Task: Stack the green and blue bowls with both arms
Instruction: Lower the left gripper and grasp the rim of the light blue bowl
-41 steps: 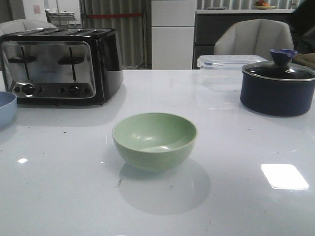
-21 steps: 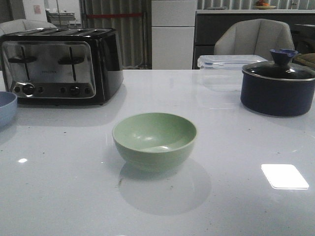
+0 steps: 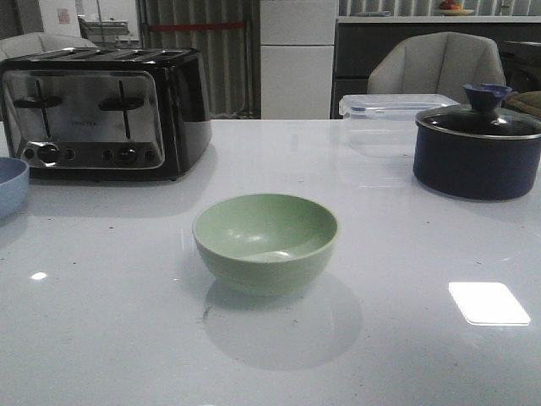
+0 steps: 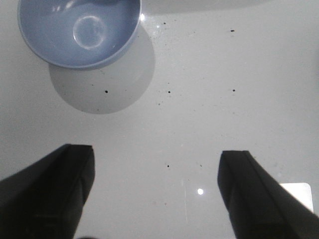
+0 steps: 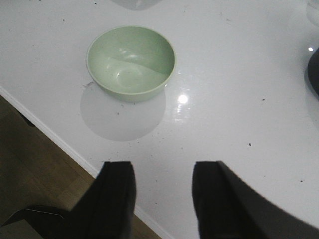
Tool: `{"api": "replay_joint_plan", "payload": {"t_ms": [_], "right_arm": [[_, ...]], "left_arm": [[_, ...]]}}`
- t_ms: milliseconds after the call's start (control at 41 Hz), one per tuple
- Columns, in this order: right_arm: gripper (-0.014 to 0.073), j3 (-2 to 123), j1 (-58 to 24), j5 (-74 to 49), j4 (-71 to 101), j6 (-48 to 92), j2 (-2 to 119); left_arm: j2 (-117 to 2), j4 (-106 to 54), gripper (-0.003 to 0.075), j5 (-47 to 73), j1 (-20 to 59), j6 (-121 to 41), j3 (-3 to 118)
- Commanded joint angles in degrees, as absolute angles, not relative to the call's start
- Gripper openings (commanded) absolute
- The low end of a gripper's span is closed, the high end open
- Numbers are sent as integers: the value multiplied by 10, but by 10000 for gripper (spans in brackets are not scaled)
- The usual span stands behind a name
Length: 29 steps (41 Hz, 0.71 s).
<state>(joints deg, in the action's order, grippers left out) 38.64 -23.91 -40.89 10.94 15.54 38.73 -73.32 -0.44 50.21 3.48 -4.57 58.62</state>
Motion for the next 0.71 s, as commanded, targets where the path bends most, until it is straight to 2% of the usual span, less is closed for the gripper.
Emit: {"api": "replay_joint_plan", "payload": {"t_ms": [0,365,682], "right_arm": [[400,402,-237,-367,115,162,387],[400,402,-237,-367,115,162,387],[400,402,-237,-367,115,162,387]], "left_arm": [[-775,0,564,473,20,-45,639],[-959,-4,564,473,-88,-45,800],[-1081,-4,564,465,-123,-45,916]]}}
